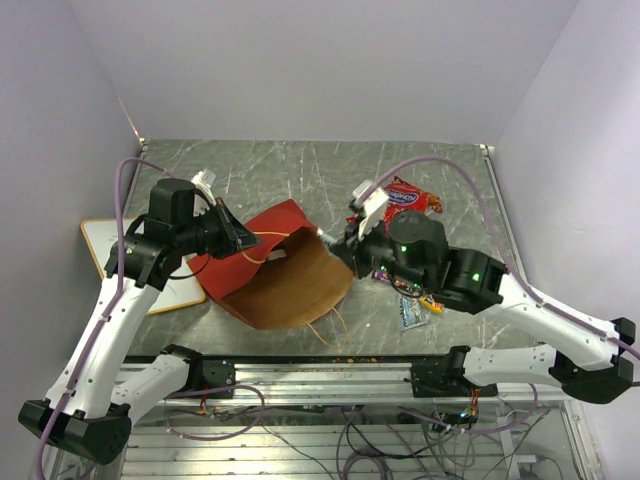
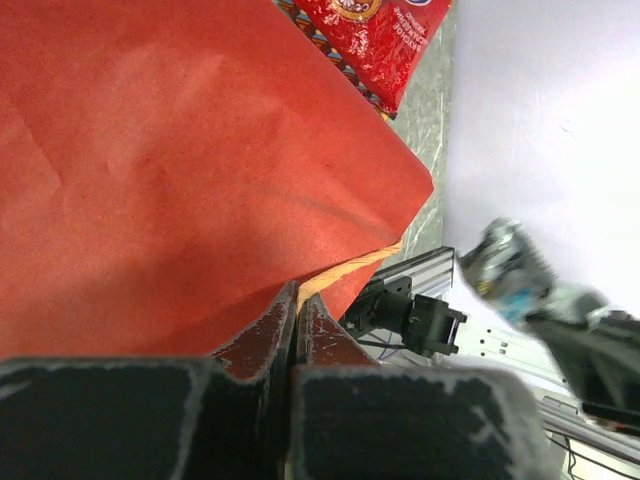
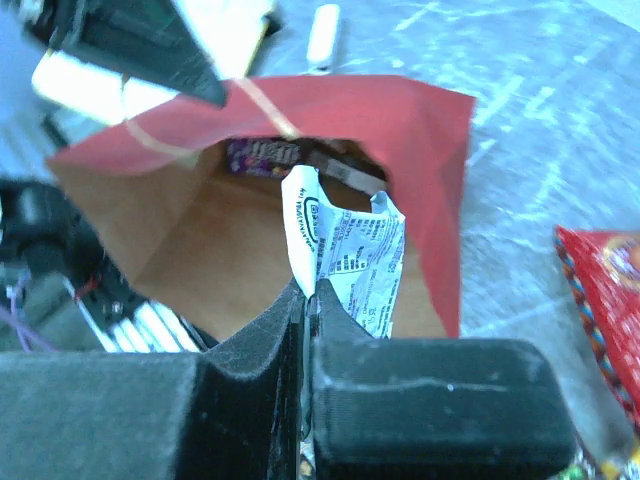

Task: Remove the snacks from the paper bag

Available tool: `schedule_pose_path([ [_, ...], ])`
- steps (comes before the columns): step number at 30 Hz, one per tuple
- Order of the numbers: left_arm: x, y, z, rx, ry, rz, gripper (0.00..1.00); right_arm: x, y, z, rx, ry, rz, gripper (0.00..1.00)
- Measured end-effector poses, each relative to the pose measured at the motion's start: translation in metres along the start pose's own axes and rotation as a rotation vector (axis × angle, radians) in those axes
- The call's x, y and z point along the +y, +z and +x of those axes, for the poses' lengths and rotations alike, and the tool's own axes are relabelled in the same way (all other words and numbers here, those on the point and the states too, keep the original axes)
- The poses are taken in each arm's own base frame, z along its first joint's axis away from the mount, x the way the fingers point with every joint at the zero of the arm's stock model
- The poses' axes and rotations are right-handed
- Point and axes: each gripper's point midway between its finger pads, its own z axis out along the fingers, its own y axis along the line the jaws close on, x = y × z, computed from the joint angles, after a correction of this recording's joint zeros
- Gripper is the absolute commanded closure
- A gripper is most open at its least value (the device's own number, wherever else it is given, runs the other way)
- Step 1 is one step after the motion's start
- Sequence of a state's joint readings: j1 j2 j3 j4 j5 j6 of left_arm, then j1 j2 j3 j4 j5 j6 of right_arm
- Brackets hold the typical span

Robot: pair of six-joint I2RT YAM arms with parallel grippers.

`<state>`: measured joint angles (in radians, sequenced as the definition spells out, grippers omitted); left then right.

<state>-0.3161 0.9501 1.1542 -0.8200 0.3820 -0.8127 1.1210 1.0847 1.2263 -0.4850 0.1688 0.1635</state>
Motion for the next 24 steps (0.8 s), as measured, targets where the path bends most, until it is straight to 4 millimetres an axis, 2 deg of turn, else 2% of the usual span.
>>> schedule_pose_path([
  [3,-0.001,0.000,0.001,0.009,-0.001,0.006,0.93,-0.024,-0.016,-0.017,-0.005,0.144,0.171,1.00],
  [6,-0.002,0.000,0.002,0.010,-0.001,0.014,0.93,-0.056,-0.032,-0.015,0.005,0.293,0.401,1.00],
  [8,-0.002,-0.001,0.005,0.012,-0.005,0.022,0.93,-0.077,-0.044,0.002,0.026,0.390,0.565,1.00],
  [12,-0.003,-0.004,0.009,0.022,-0.011,0.036,0.93,-0.116,-0.066,0.050,0.087,0.485,0.843,1.00],
  [19,-0.004,-0.007,0.012,0.034,-0.008,0.041,0.93,-0.194,-0.088,0.142,0.244,0.579,1.173,1.00],
  [21,-0.004,-0.007,0.013,0.036,-0.008,0.042,0.93,-0.211,-0.092,0.158,0.279,0.602,1.220,1.00],
  [24,-0.005,-0.008,0.013,0.037,-0.008,0.046,0.93,-0.232,-0.090,0.171,0.319,0.623,1.256,1.00],
])
